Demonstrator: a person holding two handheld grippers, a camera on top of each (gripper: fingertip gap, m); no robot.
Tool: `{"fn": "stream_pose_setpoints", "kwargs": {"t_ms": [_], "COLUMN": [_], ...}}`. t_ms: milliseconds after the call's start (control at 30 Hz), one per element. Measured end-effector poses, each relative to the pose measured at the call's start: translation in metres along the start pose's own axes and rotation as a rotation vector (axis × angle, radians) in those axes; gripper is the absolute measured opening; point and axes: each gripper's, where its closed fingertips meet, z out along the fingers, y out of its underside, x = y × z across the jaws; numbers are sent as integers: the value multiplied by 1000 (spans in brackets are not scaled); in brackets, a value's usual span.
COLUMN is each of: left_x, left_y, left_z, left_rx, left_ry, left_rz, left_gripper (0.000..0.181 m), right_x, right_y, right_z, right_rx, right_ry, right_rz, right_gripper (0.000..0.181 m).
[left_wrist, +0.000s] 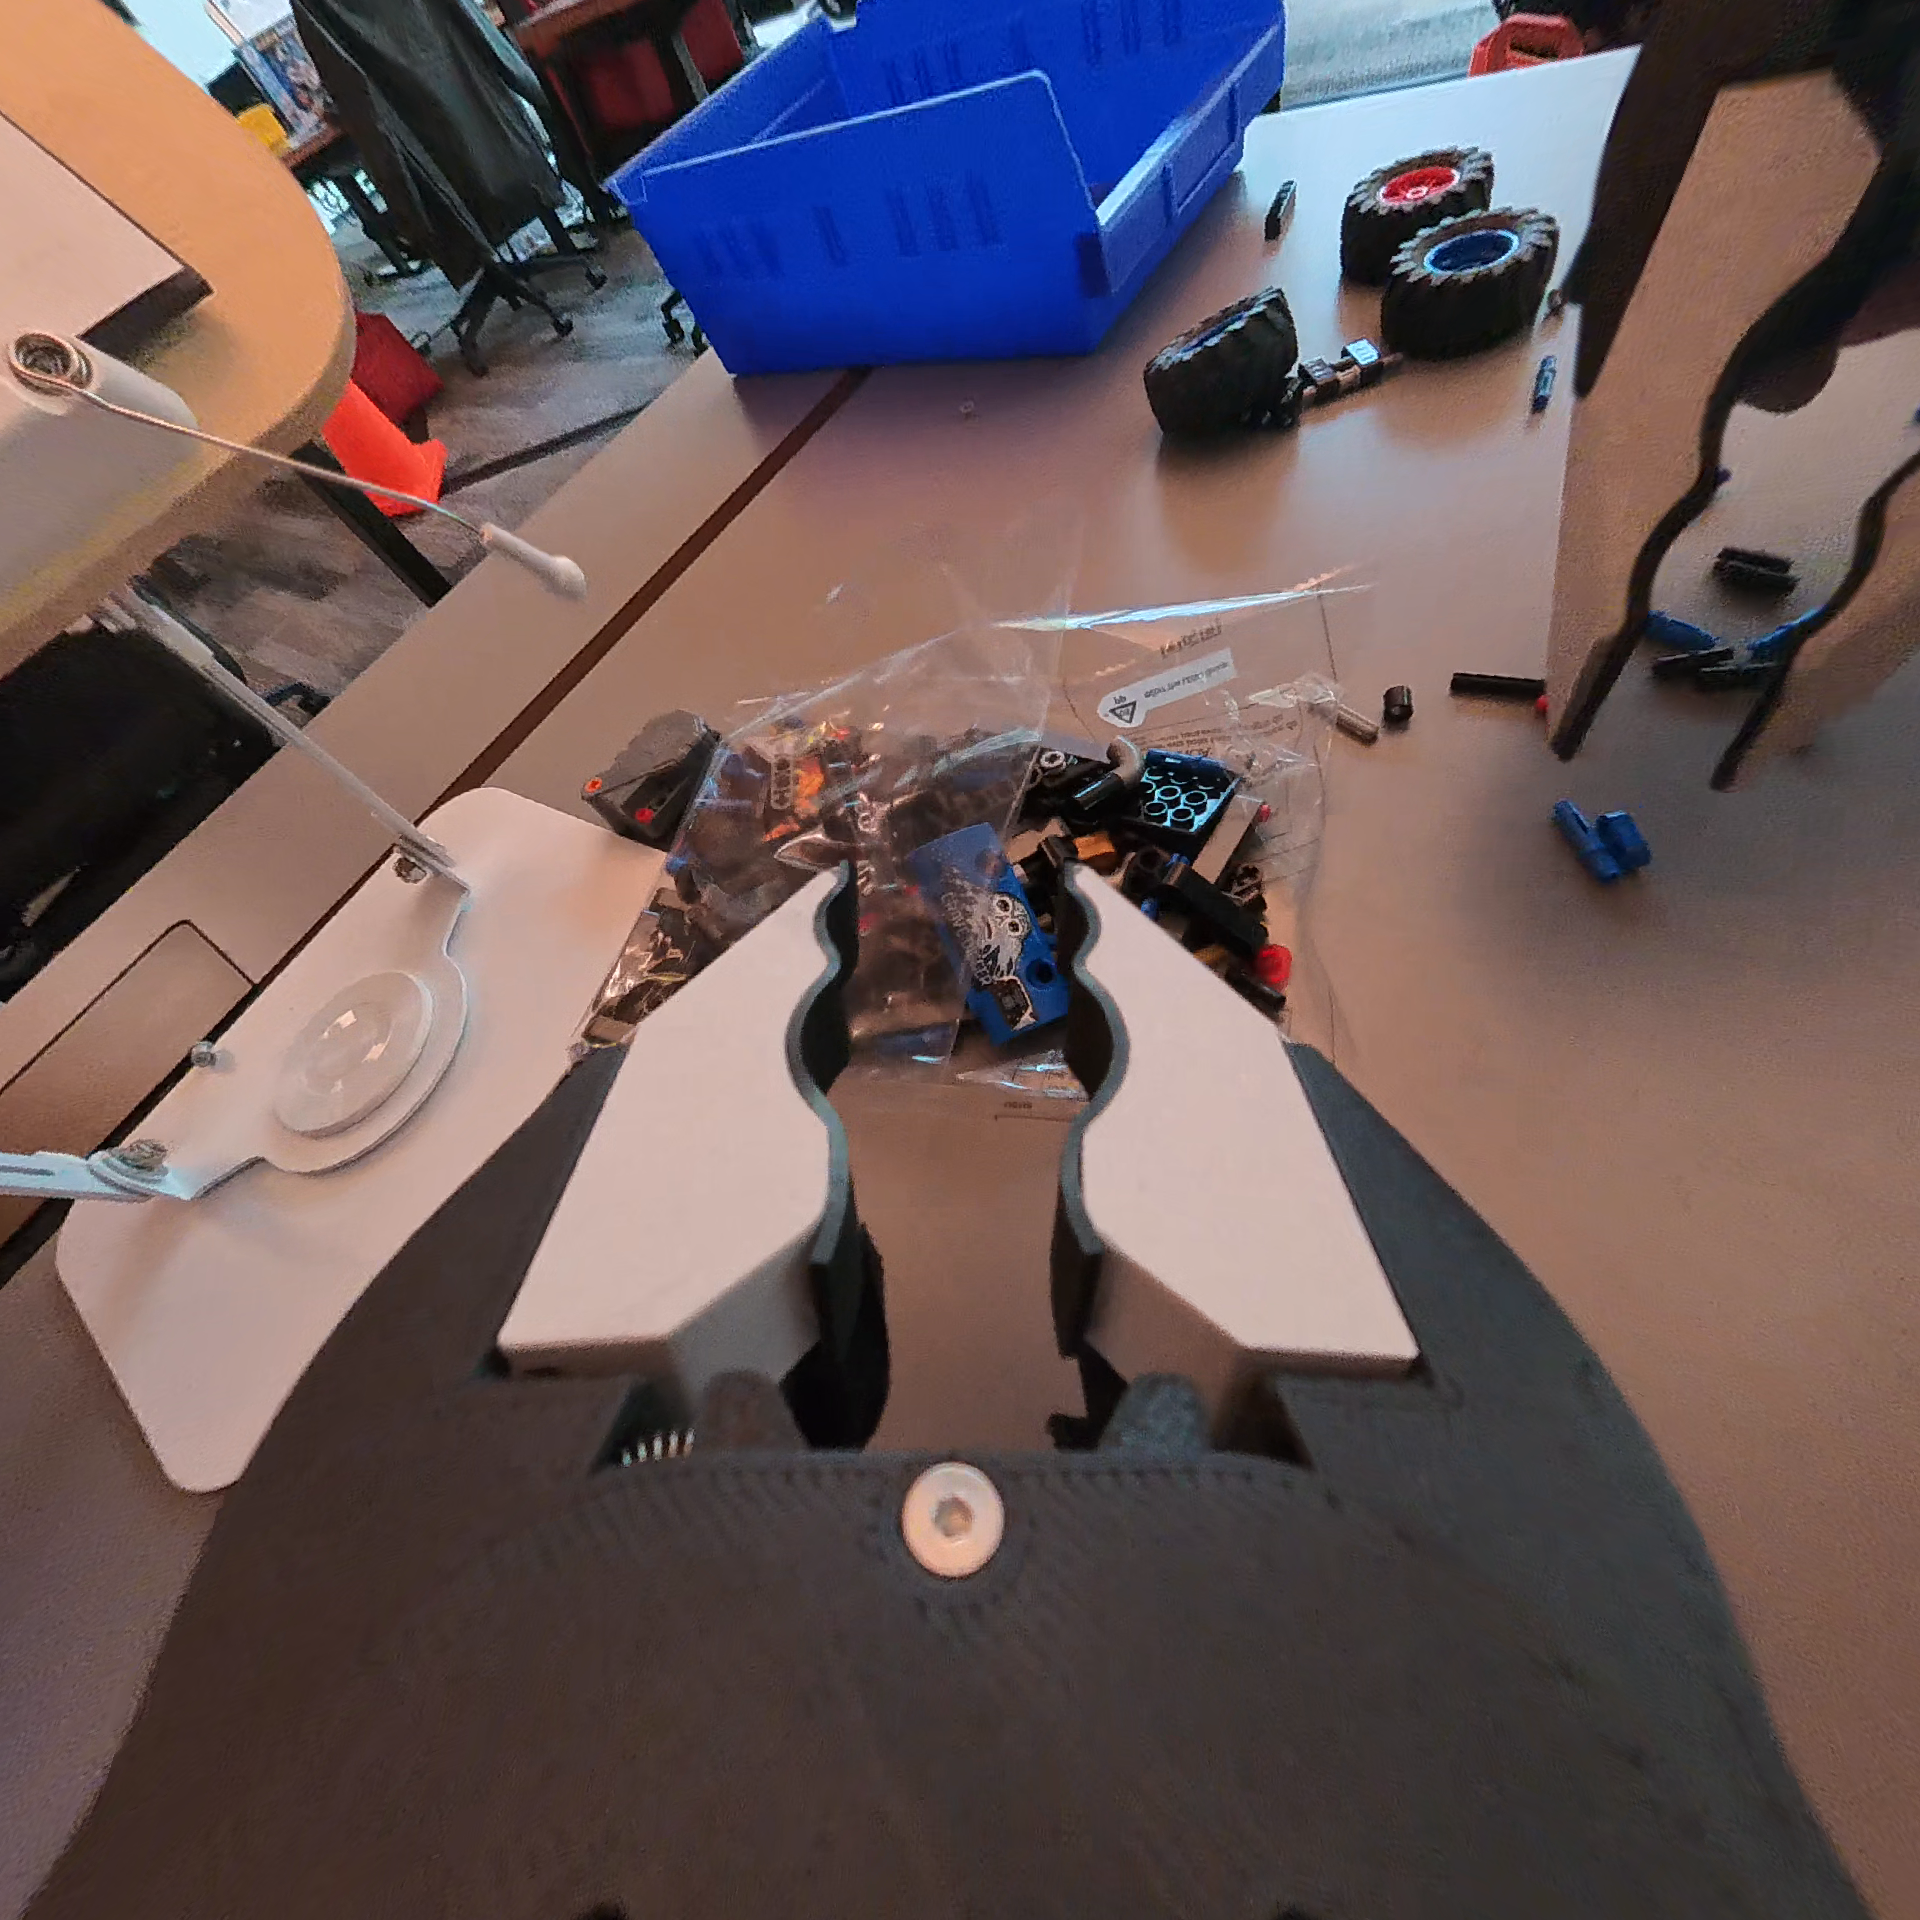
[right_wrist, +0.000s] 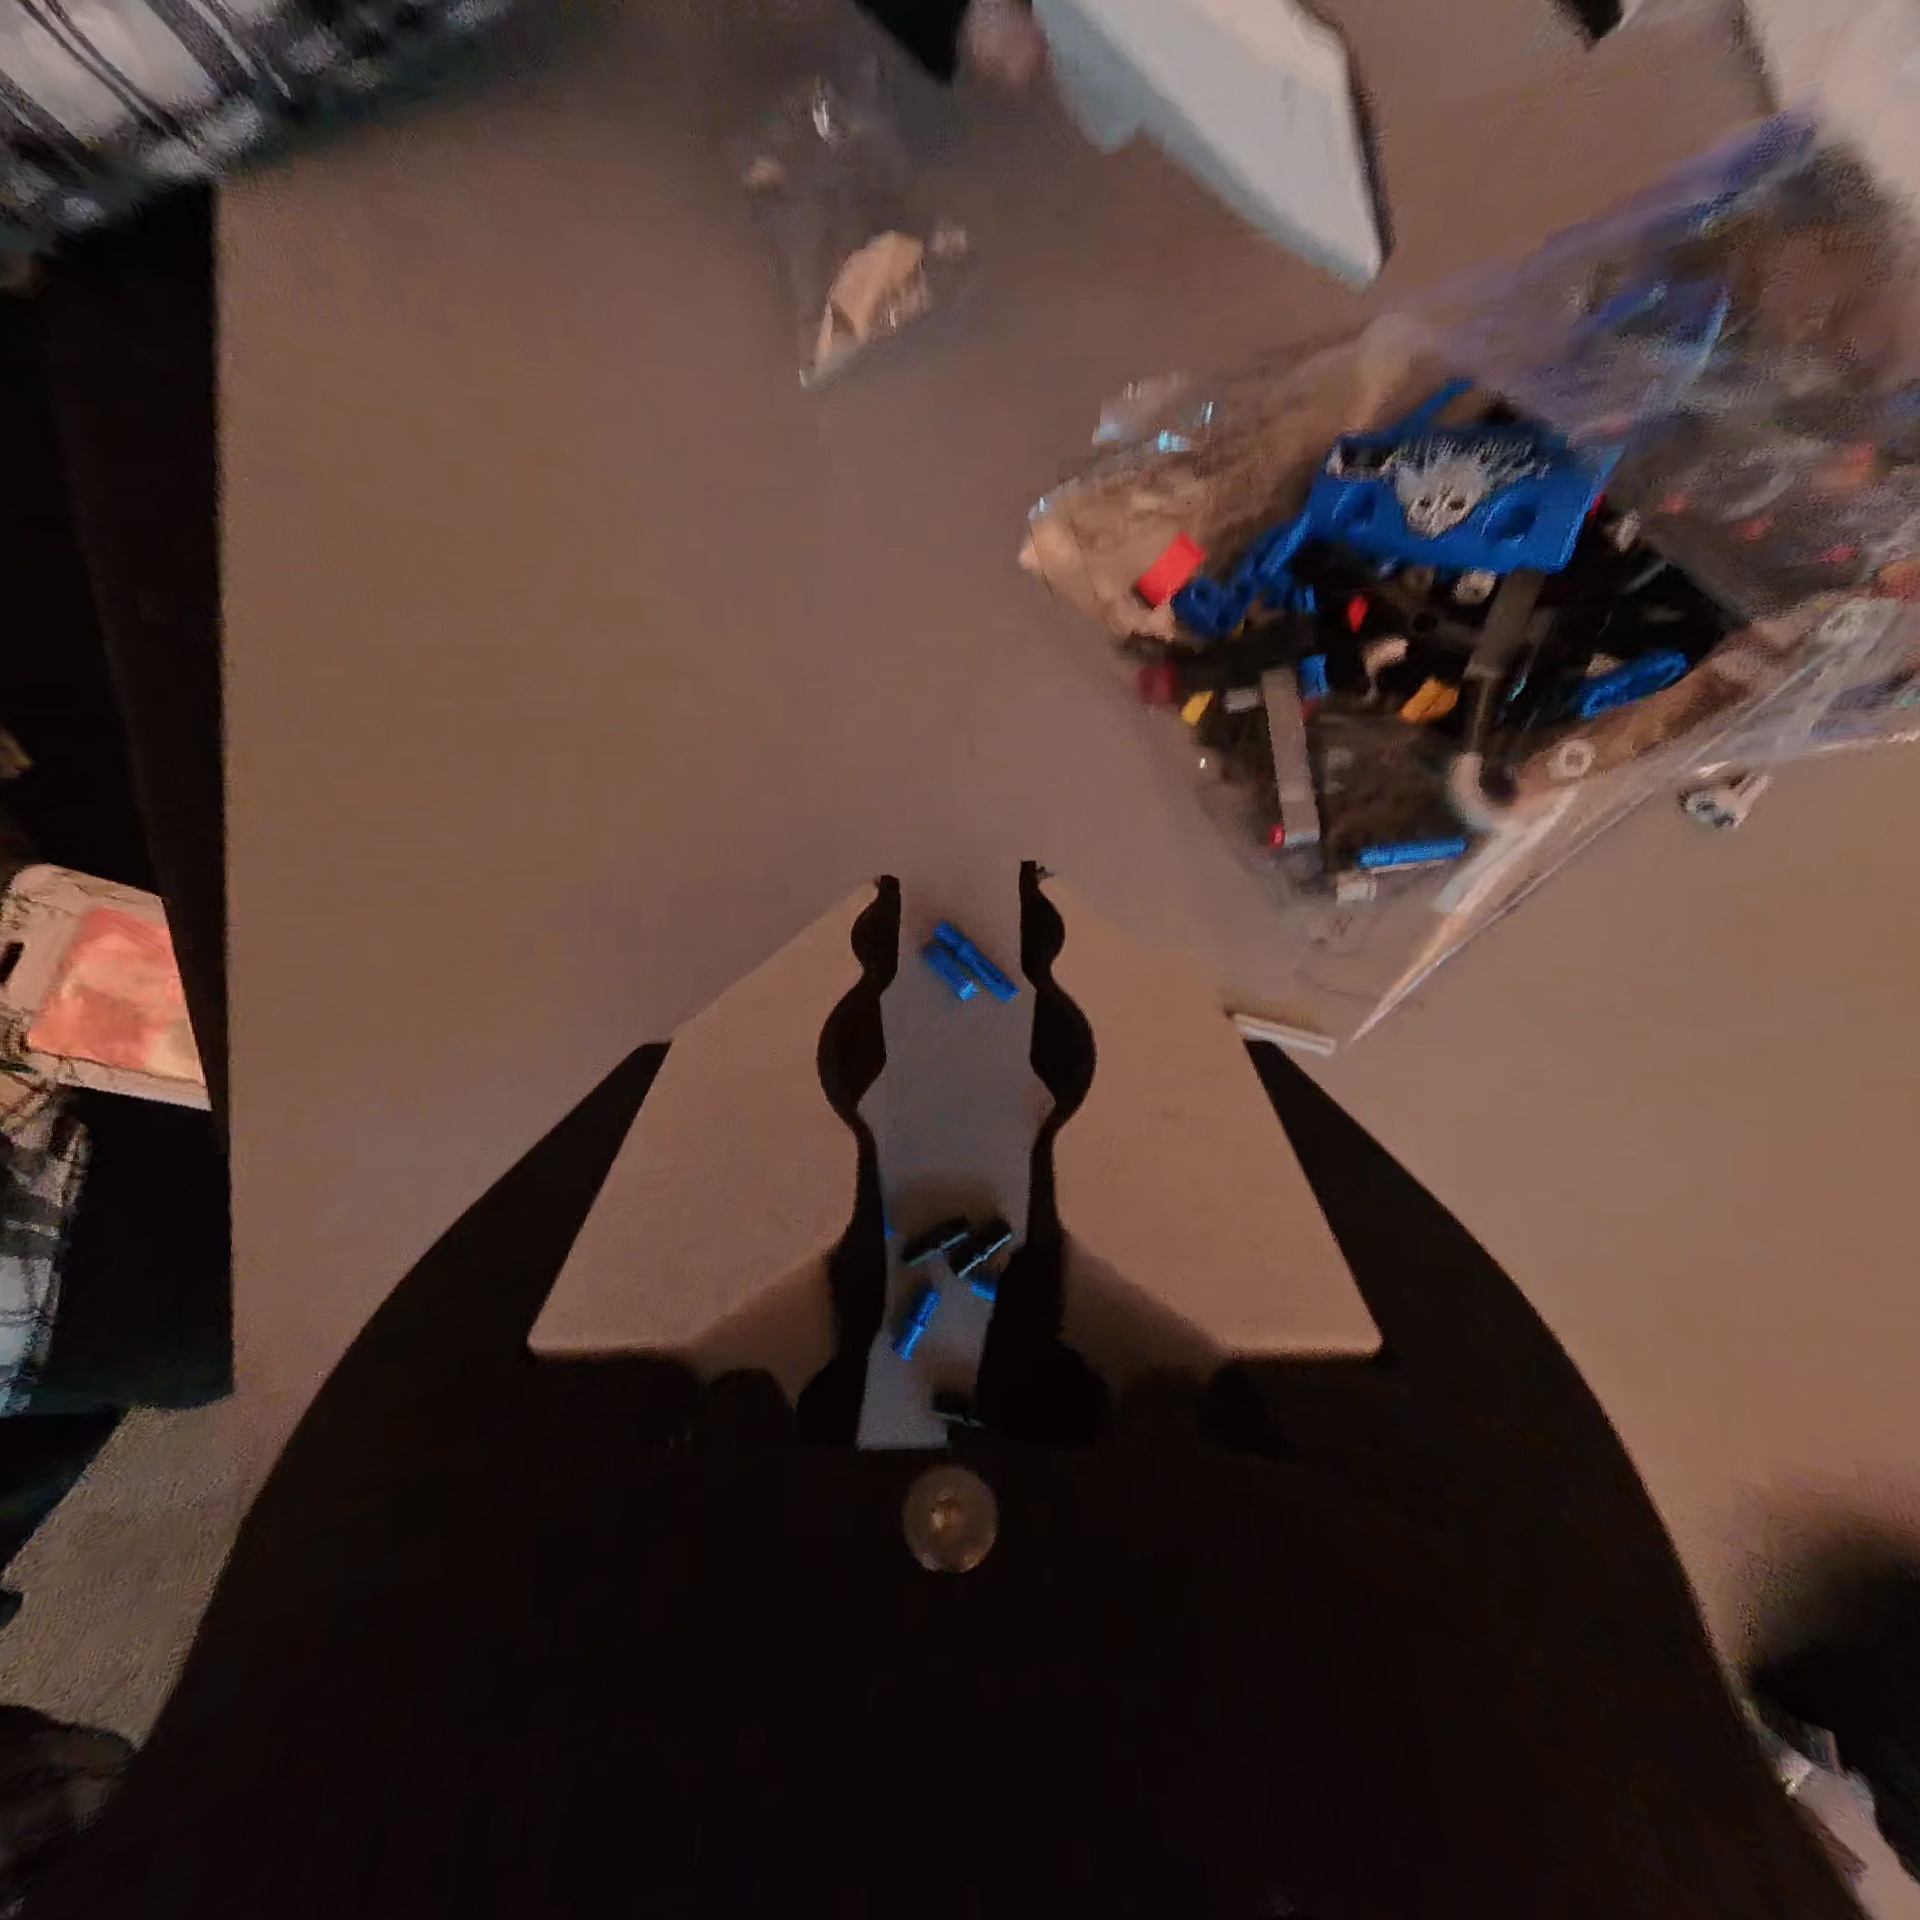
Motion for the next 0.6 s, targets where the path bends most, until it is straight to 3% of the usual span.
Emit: {"fn": "stream_pose_setpoints", "kwargs": {"t_ms": [200, 267, 367, 500, 600], "left_x": [0, 1, 2, -4, -7], "left_y": [3, 4, 2, -7, -7], "left_z": [9, 12, 14, 10, 11], "left_rx": [48, 54, 82, 149, 162], "left_ry": [6, 4, 7, -24, -40], "left_rz": [-41, -35, -55, -82, -91], "left_gripper": [30, 21, 5, 0, 0], "right_x": [-4, -4, -3, 1, 32], "right_y": [30, 36, 35, -9, -54], "right_z": [20, 23, 23, 18, 13], "right_rx": [-184, -221, -200, -33, 105], "right_ry": [-59, -64, -78, -52, 106], "right_rz": [-11, -9, 10, -48, -78], "right_gripper": [20, 7, 6, 6, 7]}}
